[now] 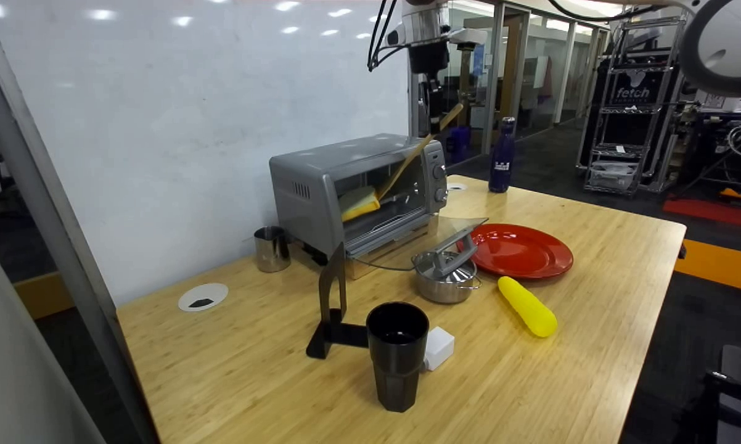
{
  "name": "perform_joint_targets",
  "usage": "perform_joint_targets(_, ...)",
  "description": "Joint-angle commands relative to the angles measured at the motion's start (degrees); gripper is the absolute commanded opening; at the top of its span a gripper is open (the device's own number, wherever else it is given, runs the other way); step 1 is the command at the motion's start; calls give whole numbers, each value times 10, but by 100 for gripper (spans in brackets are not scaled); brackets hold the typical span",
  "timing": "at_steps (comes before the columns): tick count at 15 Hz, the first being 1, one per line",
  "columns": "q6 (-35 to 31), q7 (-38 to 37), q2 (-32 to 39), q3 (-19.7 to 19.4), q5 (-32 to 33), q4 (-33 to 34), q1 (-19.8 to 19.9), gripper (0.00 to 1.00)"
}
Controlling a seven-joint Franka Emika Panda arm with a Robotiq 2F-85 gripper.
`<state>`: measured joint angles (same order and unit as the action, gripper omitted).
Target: Open the oven, use the spatula to put the slice of bread in the oven, the close the oven
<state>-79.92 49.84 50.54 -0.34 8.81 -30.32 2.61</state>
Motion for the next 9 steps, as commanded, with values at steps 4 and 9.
perform_joint_targets(4,-16,23,-24,14,-15,-29,18,7)
perform_joint_targets(9,-47,41,-20,21,-15,-27,18,7)
